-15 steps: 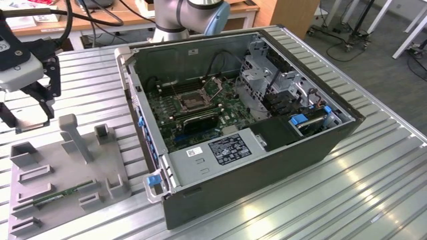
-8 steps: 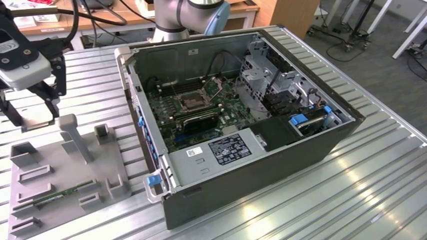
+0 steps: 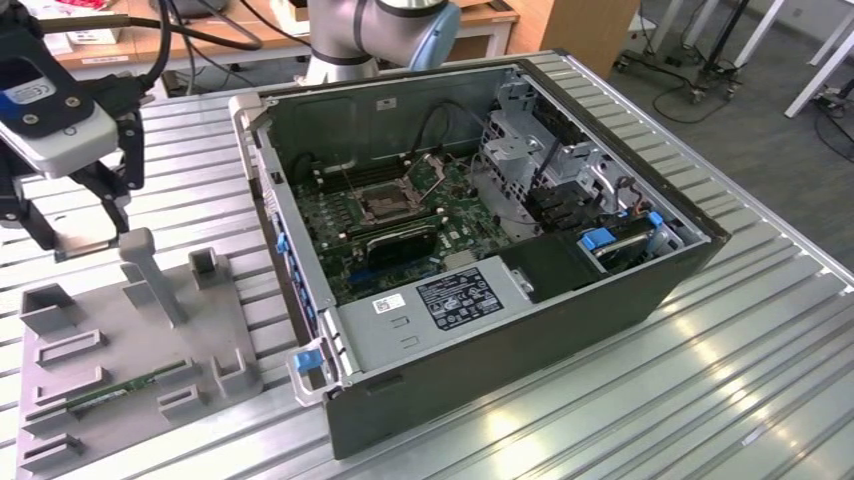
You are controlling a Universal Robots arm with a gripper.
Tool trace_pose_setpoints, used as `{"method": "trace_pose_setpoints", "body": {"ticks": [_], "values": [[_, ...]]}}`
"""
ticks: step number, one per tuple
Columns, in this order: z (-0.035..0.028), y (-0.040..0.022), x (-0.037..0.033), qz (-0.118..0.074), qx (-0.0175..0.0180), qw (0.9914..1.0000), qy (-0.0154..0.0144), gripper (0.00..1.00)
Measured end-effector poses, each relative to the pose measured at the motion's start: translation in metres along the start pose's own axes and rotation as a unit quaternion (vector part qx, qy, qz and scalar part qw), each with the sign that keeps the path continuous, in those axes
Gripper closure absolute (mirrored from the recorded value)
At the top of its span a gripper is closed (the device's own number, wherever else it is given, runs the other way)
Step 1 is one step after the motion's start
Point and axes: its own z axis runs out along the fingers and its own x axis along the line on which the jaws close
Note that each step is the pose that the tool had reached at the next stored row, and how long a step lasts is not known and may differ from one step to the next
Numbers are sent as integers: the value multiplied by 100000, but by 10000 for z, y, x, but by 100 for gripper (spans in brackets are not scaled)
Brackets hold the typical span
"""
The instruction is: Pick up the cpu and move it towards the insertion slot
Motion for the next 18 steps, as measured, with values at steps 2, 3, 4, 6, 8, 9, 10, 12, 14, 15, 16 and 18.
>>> {"method": "trace_pose_setpoints", "body": {"ticks": [2, 3, 4, 6, 8, 9, 10, 12, 14, 15, 16, 18], "values": [[0, 0, -21, 0, -2, 100000, 0, 46], [0, -1, -31, -2, -1, 100000, 4, 46], [0, -1, -41, 0, -2, 100000, 0, 46], [0, -1, -62, -3, -1, 100000, 2, 46], [0, -2, -83, -4, 1, 100000, 3, 46], [0, -2, -94, -3, -1, 100000, 2, 46], [0, -2, -104, -3, 1, 100000, 4, 46], [0, -3, -126, -3, -2, 100000, 0, 46], [0, -3, -148, -2, -2, 100000, 2, 46], [0, -3, -160, -3, 0, 100000, 6, 46], [0, -3, -171, -2, -2, 100000, 1, 46], [0, -4, -190, -3, -3, 100000, 1, 46]]}}
